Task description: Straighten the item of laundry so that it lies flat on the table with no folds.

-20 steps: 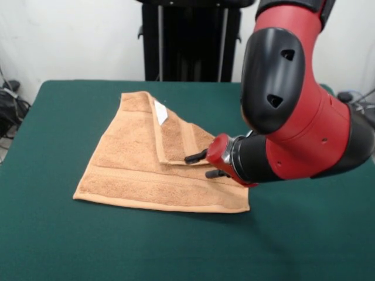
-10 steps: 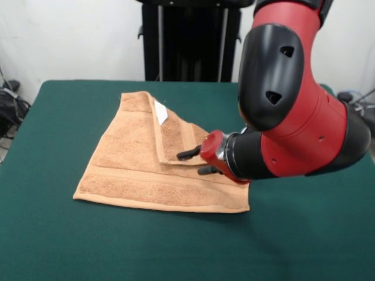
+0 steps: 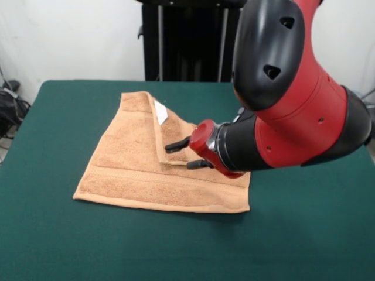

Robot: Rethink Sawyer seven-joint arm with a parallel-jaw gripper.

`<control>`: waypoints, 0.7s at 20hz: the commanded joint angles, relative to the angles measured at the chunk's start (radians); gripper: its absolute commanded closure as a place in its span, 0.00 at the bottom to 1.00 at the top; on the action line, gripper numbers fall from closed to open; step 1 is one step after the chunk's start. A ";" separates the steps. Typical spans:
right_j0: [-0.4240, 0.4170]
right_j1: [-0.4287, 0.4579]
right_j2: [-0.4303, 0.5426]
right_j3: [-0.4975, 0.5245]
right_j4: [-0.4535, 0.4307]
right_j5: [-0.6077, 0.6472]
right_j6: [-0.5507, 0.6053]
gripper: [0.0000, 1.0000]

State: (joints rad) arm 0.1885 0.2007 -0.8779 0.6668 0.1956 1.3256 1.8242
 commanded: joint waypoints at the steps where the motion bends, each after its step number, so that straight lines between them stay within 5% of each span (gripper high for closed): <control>1: -0.009 0.016 0.123 0.075 -0.031 -0.030 0.090 0.00; 14: 0.068 -0.072 0.140 0.298 -0.065 -0.092 0.128 0.00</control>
State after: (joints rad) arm 0.2211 0.1665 -0.8662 0.7766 0.1747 1.3256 1.8242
